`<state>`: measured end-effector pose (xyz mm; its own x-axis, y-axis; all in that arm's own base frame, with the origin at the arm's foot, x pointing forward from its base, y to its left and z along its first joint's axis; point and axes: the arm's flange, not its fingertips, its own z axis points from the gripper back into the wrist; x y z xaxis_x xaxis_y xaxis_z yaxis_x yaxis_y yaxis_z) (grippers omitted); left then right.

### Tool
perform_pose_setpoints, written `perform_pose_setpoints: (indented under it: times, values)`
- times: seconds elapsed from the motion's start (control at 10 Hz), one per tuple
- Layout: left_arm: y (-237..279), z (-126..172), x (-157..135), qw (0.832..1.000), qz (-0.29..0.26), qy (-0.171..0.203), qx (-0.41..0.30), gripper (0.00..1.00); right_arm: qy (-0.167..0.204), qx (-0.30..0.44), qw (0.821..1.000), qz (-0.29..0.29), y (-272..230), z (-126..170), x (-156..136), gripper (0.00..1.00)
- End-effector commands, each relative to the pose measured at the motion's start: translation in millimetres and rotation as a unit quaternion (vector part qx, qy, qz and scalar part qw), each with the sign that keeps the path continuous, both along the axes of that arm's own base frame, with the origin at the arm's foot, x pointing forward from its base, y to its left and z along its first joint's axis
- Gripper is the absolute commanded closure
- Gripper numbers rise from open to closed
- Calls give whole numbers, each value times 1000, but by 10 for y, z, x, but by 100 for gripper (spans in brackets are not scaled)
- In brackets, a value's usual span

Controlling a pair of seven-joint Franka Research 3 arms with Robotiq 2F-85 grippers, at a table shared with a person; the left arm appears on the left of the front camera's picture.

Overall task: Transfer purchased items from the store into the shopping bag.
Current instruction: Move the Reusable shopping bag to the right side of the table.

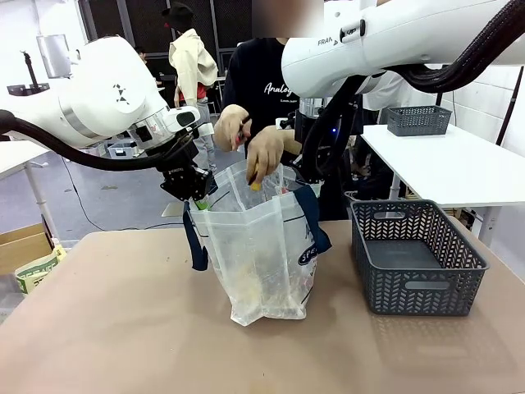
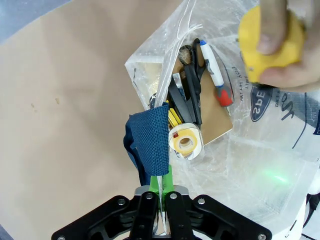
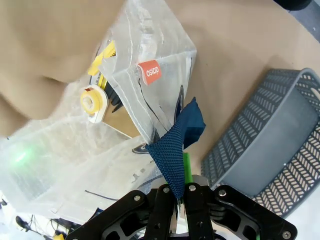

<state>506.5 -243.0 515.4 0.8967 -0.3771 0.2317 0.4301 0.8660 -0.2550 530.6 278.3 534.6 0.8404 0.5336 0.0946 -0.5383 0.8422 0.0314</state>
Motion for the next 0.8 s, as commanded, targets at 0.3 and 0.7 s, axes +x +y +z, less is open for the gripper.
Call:
perform_pose_setpoints:
  times: [0.3,0.7]
  values:
    - [11,-13,-21,1000,7,-4,-1,100,1,0,1000,-3,-3,-8,-2,100]
    - [11,-13,-21,1000,7,-4,-1,100,1,0,1000,-3,-3,-8,-2,100]
